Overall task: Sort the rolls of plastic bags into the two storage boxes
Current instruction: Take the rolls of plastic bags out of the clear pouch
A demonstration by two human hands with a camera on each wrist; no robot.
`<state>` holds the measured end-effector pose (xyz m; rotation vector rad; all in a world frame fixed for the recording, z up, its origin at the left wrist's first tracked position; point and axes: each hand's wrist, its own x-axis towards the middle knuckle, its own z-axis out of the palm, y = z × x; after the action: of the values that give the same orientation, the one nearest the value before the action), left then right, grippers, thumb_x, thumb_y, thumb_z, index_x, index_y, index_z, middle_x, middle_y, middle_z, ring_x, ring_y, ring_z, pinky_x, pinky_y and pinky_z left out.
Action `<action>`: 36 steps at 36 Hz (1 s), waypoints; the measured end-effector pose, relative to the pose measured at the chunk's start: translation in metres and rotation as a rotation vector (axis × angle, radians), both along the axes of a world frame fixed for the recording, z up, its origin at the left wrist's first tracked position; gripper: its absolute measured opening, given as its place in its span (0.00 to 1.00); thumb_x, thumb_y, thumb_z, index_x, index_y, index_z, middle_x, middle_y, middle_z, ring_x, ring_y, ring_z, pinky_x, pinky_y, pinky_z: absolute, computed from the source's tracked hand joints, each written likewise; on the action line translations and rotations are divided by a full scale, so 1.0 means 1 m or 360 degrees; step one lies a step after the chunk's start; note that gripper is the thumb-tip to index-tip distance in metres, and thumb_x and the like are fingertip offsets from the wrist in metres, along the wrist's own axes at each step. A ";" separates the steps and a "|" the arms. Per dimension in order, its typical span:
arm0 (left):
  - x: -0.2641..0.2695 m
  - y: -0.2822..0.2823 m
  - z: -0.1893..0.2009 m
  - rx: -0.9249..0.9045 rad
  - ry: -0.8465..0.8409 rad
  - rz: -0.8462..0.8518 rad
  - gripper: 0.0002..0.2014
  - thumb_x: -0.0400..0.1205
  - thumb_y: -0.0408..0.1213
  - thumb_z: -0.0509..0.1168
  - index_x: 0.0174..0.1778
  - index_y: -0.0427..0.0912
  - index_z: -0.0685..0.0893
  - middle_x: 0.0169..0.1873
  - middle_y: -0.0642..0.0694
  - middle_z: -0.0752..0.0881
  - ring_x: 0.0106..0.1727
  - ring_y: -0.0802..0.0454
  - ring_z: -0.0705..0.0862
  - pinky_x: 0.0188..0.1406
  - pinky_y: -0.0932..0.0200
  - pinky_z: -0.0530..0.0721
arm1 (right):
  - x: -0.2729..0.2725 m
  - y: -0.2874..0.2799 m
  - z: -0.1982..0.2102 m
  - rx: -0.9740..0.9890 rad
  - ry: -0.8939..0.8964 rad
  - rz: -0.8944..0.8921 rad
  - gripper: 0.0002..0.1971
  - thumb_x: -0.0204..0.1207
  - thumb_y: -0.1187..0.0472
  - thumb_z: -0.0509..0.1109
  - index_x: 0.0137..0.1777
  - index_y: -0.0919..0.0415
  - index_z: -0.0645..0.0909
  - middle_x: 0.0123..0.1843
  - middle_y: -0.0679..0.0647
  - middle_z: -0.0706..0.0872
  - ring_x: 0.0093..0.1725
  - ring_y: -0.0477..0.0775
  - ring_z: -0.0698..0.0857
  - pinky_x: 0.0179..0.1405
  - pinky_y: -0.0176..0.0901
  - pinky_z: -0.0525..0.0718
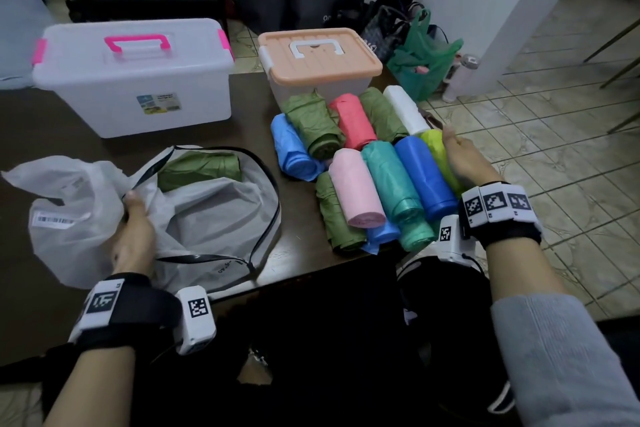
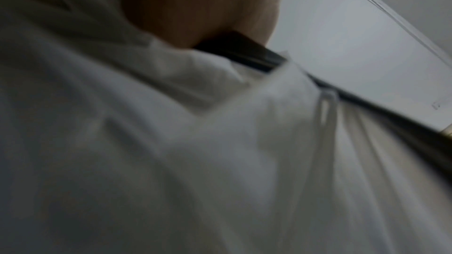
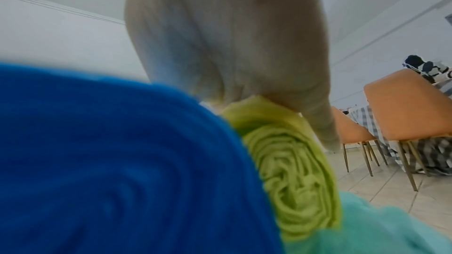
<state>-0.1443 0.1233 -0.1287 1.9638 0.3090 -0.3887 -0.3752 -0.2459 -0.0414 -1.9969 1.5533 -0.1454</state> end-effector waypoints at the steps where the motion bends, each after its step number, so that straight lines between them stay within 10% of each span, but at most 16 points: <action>1: -0.002 -0.001 0.002 0.0002 0.0016 -0.0002 0.37 0.84 0.63 0.45 0.81 0.38 0.62 0.80 0.38 0.63 0.80 0.40 0.61 0.78 0.53 0.54 | -0.001 0.000 0.000 -0.0014 -0.0004 -0.0020 0.43 0.77 0.28 0.38 0.81 0.61 0.61 0.80 0.63 0.65 0.80 0.66 0.62 0.80 0.60 0.56; 13: -0.007 -0.002 0.013 0.0005 0.0061 -0.0006 0.36 0.85 0.62 0.45 0.80 0.38 0.62 0.79 0.38 0.64 0.80 0.41 0.61 0.79 0.52 0.53 | 0.008 0.005 0.021 -0.0574 -0.0348 -0.0051 0.30 0.83 0.40 0.51 0.72 0.63 0.73 0.72 0.64 0.76 0.73 0.65 0.71 0.71 0.59 0.68; 18: -0.006 -0.002 0.014 -0.0015 0.0062 0.0028 0.35 0.85 0.61 0.45 0.81 0.38 0.62 0.80 0.39 0.63 0.81 0.42 0.60 0.79 0.53 0.53 | 0.063 0.063 0.034 -0.0860 -0.0681 0.0378 0.19 0.80 0.55 0.59 0.64 0.64 0.79 0.62 0.62 0.82 0.64 0.61 0.78 0.64 0.50 0.73; 23: -0.007 -0.001 0.016 -0.0044 0.0152 0.0036 0.39 0.83 0.64 0.45 0.81 0.37 0.62 0.79 0.37 0.64 0.80 0.40 0.61 0.78 0.52 0.55 | 0.130 0.153 0.029 -0.0485 -0.0716 0.1162 0.12 0.81 0.64 0.62 0.60 0.64 0.83 0.58 0.57 0.87 0.58 0.51 0.82 0.53 0.28 0.69; 29: -0.004 0.013 0.023 -0.0011 0.0110 0.0007 0.35 0.84 0.61 0.50 0.81 0.39 0.62 0.79 0.37 0.65 0.80 0.41 0.62 0.78 0.53 0.56 | 0.195 0.215 -0.012 -0.0311 -0.0320 0.1834 0.14 0.81 0.65 0.60 0.60 0.63 0.84 0.60 0.61 0.85 0.60 0.60 0.82 0.60 0.44 0.73; 36: 0.005 0.038 0.026 -0.0130 0.0097 -0.0037 0.36 0.80 0.65 0.55 0.80 0.46 0.66 0.77 0.44 0.69 0.78 0.45 0.66 0.78 0.53 0.61 | 0.228 0.225 -0.036 -0.0303 0.0018 0.1924 0.20 0.81 0.55 0.61 0.72 0.56 0.74 0.67 0.59 0.77 0.66 0.61 0.76 0.67 0.58 0.73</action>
<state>-0.1388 0.1608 -0.1026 1.8794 0.3047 -0.4699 -0.1468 -0.0213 -0.0770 -2.7156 0.1356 0.2134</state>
